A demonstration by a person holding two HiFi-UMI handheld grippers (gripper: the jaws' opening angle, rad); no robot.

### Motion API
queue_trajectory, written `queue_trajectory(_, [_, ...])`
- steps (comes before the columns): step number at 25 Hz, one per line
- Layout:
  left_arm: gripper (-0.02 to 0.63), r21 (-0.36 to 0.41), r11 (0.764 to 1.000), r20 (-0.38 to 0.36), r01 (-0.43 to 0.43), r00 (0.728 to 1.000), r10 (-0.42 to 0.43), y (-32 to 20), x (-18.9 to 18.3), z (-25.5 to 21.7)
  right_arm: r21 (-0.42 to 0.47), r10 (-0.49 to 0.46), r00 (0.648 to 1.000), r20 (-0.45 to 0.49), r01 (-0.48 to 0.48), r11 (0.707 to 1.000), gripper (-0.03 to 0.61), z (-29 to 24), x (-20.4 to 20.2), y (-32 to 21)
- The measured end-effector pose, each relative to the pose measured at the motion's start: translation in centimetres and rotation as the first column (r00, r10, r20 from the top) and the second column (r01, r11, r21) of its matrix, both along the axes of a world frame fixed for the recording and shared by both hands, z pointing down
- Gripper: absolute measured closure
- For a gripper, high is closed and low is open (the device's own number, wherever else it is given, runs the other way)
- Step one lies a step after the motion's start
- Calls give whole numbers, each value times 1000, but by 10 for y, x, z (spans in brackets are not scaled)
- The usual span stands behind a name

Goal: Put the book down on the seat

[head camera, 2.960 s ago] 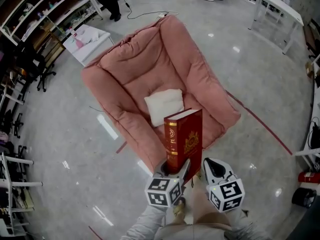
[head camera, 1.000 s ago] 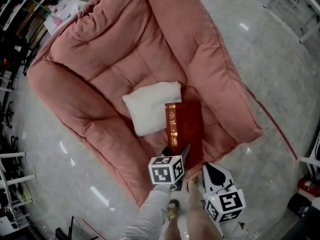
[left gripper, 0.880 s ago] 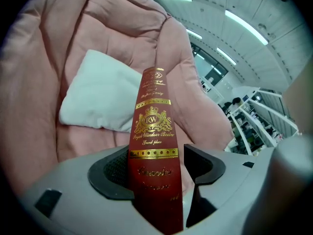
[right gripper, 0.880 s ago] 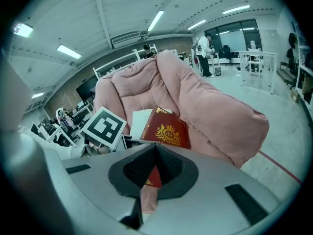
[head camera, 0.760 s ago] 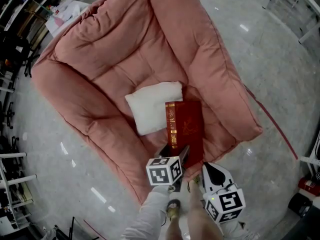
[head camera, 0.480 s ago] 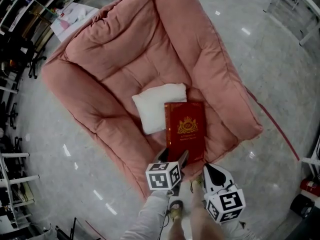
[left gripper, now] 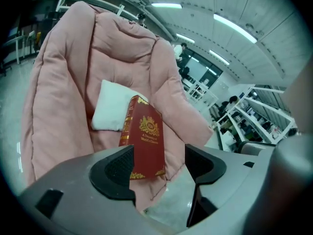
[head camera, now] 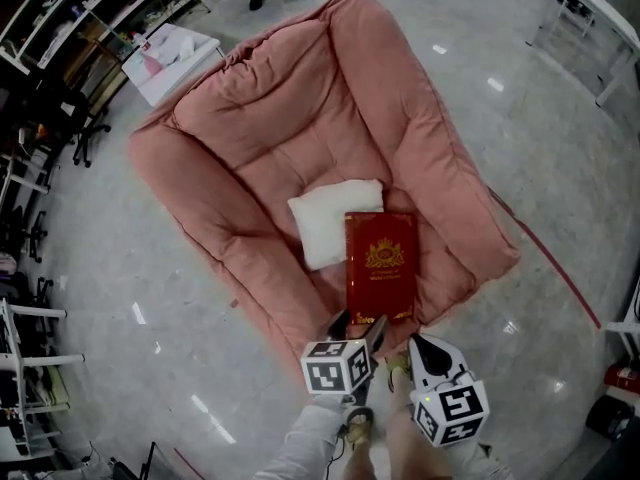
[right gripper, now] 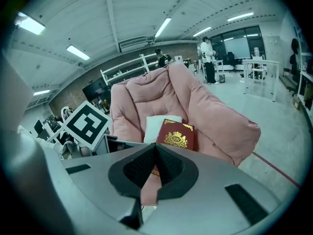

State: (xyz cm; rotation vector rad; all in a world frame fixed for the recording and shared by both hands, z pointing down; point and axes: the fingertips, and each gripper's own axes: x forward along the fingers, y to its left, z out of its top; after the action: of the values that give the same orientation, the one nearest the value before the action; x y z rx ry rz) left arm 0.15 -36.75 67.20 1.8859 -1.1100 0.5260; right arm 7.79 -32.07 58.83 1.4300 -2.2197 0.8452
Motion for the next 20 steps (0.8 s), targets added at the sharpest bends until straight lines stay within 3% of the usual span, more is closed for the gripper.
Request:
queue_trajectory(6, [352,51,998,-16,-30,999,30,31,-5,-41,27,-10,1000,-9,10,1000,574,-23,-10,26])
queue_trajectory(10, [443,86,995,-14,-42,999,43,55,-12,-67,45,-17,1000,-13,17,999,573,-36,-19,47])
queue_trajectory(20, [569,173,985,-17,-20,1000,23,111,-37,-128,106,-38,999,-32,41,994,572,-79,-44,94])
